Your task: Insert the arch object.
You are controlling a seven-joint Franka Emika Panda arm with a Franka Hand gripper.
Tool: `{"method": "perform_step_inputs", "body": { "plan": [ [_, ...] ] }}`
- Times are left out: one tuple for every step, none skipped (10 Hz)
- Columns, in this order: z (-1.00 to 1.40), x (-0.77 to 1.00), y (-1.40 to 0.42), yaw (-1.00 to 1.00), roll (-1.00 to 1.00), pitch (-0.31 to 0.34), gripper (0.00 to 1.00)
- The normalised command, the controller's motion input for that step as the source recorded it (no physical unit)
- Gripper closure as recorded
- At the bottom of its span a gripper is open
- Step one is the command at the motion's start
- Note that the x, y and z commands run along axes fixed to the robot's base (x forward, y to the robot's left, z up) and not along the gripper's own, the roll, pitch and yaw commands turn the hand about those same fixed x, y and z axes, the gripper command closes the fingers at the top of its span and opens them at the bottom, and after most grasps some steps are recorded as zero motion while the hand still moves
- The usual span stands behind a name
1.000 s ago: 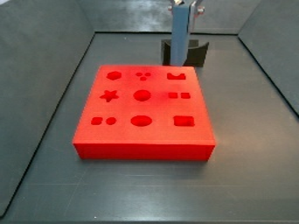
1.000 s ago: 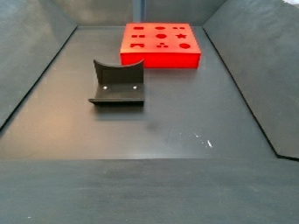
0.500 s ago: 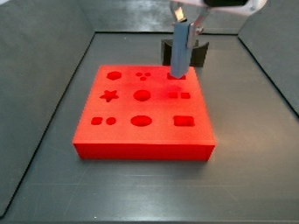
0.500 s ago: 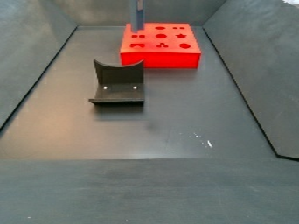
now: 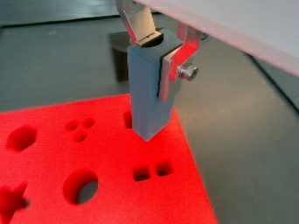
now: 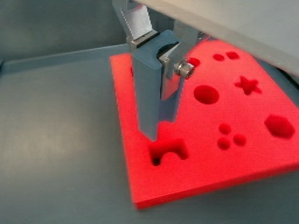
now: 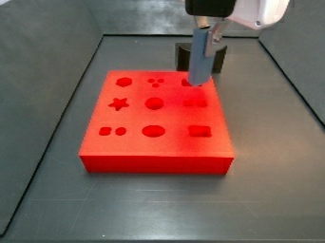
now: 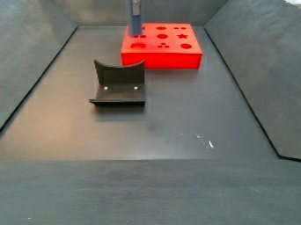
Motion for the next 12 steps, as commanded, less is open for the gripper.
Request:
{"method": "perform_step_inputs", "body": {
  "plan": [
    [0.00, 0.30, 0.07, -0.85, -0.15, 0.000, 1.00],
    [0.00, 0.27, 0.06, -0.87, -0.11, 0.000, 1.00],
    [0.00, 0.25, 0.06, -0.88, -0.10, 0.000, 1.00],
    [0.00, 0.22, 0.15, -0.85, -0.03, 0.000, 1.00],
    [0.00, 0.15, 0.18, -0.83, 0.00, 0.000, 1.00],
    [0.00, 0.03, 0.19, -0.81, 0.00, 0.037, 1.00],
    [-0.01, 0.00, 0.24, -0.76, 0.00, 0.076, 1.00],
    [-0.18, 0.00, 0.13, -0.50, -0.06, 0.026, 1.00],
    [-0.23, 0.01, 0.00, -0.12, -0.17, -0.017, 1.00],
    [-0.12, -0.01, 0.00, 0.00, -0.03, -0.003, 1.00],
    [-0.13, -0.05, -0.03, 0.00, 0.01, -0.020, 1.00],
    [0.00, -0.13, 0.00, -0.19, 0.04, 0.011, 1.00]
  ]
}}
